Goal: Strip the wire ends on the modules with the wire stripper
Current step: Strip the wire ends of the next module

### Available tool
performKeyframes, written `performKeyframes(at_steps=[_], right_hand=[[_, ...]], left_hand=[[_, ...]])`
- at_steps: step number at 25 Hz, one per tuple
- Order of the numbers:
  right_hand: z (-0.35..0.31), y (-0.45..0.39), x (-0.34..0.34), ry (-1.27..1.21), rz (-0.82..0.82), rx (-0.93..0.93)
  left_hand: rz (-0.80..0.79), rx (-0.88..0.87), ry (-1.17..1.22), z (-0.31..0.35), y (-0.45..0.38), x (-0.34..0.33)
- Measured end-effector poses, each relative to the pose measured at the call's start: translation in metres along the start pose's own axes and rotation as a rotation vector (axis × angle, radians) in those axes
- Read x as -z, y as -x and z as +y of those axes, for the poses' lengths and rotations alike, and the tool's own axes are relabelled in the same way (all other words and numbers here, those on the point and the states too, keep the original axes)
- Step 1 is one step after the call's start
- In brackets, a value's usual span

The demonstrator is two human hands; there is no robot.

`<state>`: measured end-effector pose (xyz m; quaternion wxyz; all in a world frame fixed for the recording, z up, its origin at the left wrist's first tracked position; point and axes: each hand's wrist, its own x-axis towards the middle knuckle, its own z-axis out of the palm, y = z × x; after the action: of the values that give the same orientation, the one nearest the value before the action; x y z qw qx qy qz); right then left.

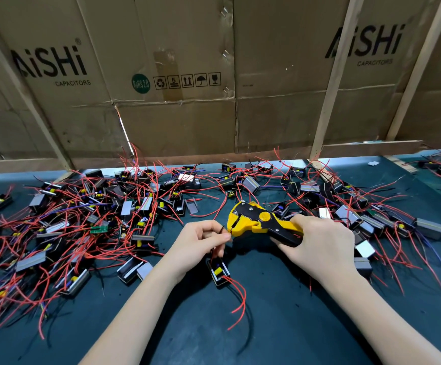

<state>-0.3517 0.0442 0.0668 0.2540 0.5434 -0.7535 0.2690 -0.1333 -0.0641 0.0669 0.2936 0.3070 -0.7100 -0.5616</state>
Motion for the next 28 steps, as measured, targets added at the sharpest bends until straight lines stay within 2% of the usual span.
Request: performKeyframes(at_steps=[5,12,17,20,24,28], right_hand=[[0.004,-0.001,-0.006,0.018,0.063,0.044],[0.012,-0.003,-0.007,-0.005,0.087,-0.031],[0.012,-0.004,-0.001,-0.078,0.104,-0.065],[0.009,-0.005,0.004,-0.234,0.071,-0.05],[0.001,-0.008,0.015,-0.515,0.109,-0.055],[0.002,-0.013,0.024,-0.846,0.049,-0.063]], left_hand=[[0.014,0.015,-0.032,0.004,0.0,0.001],[-0.002,0.043,-0.053,0.005,0.0,0.002],[0.144,0.033,-0.101,0.004,-0.001,0.009],[0.183,0.05,-0.033,0.005,-0.002,0.01],[-0.031,-0.061,-0.01,0.011,0.003,-0.008],[-0.291,-0.176,0.109,0.02,0.006,-0.042]])
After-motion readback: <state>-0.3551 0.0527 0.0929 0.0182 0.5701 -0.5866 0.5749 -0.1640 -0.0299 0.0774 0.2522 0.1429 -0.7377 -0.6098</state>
